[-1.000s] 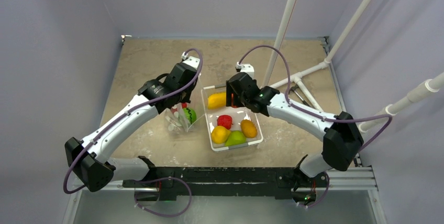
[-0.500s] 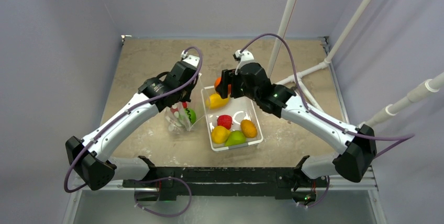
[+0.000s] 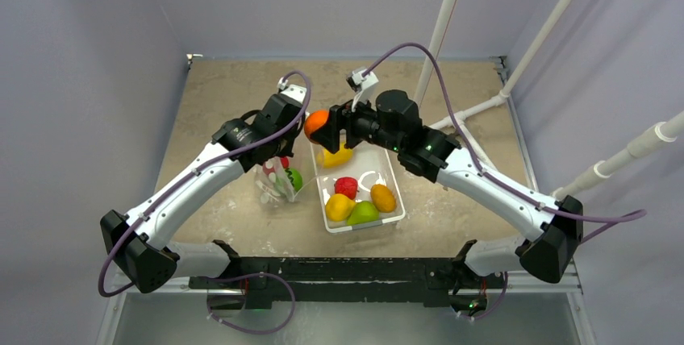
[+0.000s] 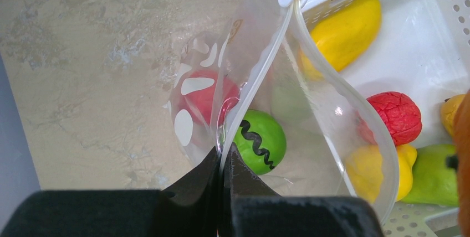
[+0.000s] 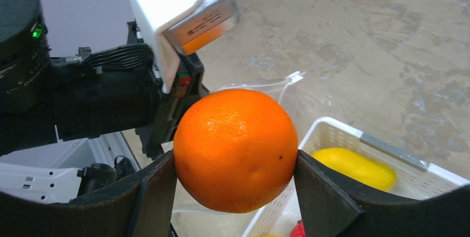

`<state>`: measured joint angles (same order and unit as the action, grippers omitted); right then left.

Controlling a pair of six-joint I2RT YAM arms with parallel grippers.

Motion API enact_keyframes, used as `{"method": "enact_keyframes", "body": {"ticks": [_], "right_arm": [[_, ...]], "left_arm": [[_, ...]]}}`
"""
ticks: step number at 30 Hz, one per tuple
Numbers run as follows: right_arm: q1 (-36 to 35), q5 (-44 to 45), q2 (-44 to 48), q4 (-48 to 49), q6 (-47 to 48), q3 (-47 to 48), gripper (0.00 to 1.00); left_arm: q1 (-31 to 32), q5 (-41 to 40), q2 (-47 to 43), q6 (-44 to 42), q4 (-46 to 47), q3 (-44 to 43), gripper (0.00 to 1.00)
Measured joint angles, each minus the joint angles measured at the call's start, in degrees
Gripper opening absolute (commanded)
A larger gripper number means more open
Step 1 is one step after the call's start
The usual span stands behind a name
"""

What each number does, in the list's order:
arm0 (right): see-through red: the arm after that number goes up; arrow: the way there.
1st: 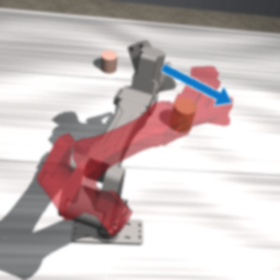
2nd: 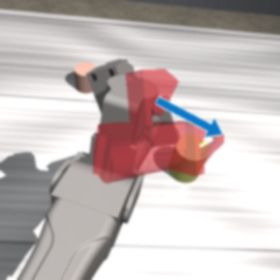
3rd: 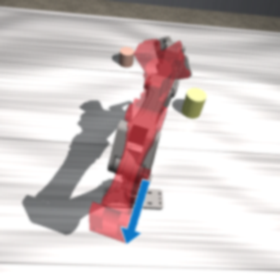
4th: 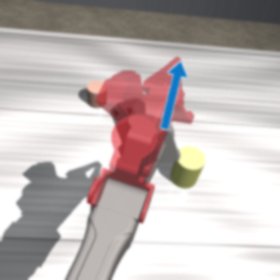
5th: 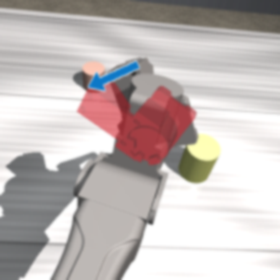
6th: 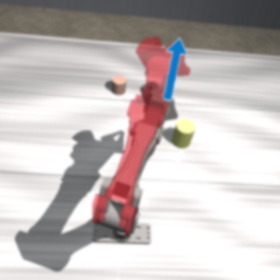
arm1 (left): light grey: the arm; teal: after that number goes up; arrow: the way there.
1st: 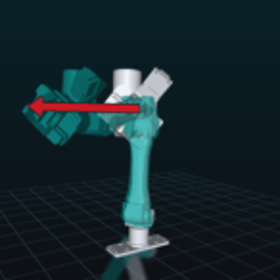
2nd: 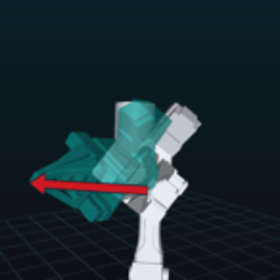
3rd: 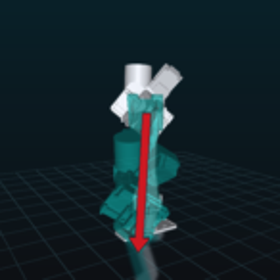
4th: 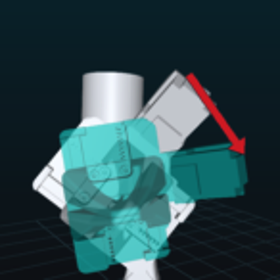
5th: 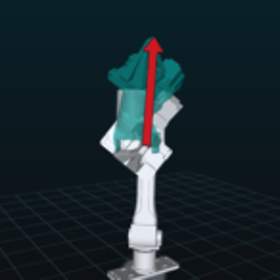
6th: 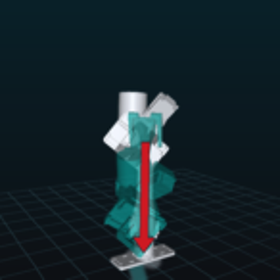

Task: Place the food in the zip-top bag and seal the zipper
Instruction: Place the fake fruit in the zipper food storage bag.

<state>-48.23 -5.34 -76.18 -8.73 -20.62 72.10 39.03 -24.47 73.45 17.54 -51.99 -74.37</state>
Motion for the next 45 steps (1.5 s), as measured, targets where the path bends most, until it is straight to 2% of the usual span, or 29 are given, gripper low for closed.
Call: {"method": "enact_keyframes", "body": {"ticks": [7,25,36,45], "right_arm": [[-2.99,-1.7,-3.45,1.68,0.37,0.02,0.43],[-4.0,2.08,-12.39,3.74,0.35,0.61,0.98],[-4.0,3.52,-11.87,3.54,0.26,1.44,0.99],[-4.0,8.07,-5.33,1.4,-0.74,1.42,0.99]], "left_arm": [[0.0,-0.22,0.0,0.07,-0.09,-0.15,0.0],[0.0,-0.39,0.0,0.5,-0.22,-0.42,0.0],[0.0,-0.39,0.0,0.92,-0.28,-0.42,0.0],[0.0,-0.39,0.09,0.92,-0.26,-0.42,0.0]]}}
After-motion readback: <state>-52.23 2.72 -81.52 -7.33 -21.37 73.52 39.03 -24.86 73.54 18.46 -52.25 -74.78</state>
